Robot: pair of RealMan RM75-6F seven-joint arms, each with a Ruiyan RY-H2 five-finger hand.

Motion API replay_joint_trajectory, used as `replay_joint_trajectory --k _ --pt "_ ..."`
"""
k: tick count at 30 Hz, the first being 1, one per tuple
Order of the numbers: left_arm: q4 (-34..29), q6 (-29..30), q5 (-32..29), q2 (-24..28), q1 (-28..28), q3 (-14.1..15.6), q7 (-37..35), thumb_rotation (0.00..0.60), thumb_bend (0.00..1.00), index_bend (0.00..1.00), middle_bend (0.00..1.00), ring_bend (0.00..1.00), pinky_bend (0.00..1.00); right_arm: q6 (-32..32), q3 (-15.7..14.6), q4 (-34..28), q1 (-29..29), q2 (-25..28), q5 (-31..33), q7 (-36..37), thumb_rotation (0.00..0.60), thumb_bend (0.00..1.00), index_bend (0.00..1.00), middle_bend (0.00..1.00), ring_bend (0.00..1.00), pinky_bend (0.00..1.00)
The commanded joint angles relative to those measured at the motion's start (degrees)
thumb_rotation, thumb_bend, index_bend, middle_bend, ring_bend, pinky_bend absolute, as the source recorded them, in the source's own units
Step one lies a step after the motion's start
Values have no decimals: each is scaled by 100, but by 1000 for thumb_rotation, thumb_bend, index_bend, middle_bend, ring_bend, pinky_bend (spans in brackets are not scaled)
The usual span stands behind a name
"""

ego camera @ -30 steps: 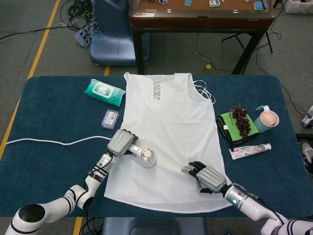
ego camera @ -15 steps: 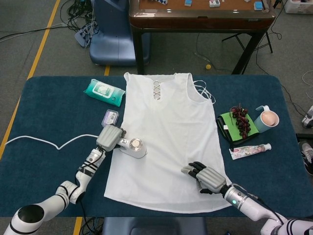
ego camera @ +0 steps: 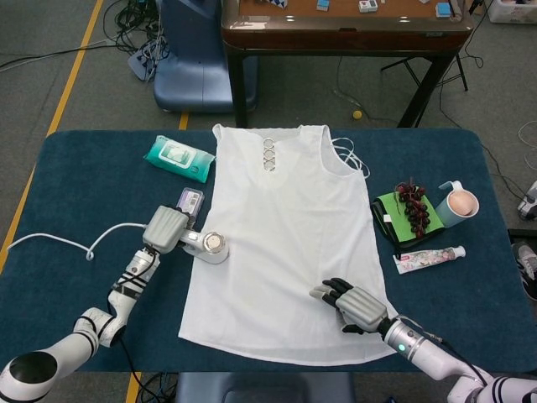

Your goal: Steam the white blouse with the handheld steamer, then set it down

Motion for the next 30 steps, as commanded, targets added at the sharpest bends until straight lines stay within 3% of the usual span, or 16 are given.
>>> replay_joint_trajectory --k 1,8,13,20,30 --pt "-587 98 -50 253 -28 -131 58 600 246 848 694 595 560 19 -6 -10 -3 4 -6 -4 546 910 11 119 0 15" --pt "-1499 -121 -286 436 -220 -409 439 600 246 848 694 595 560 61 -20 -24 -7 27 -6 2 548 909 11 119 0 15" --pt "-1709 -292 -459 265 -424 -601 714 600 246 848 694 595 560 73 -25 -37 -10 49 8 5 548 910 11 119 0 15" --pt "-1319 -610 -720 -189 -726 -796 916 600 246 848 695 594 560 54 -25 -66 -14 54 45 -46 548 910 11 119 0 15" --pt "-263 -838 -1034 -956 -1036 -961 1367 600 246 848 695 591 561 35 -25 -80 -18 35 75 -78 547 910 11 119 0 15"
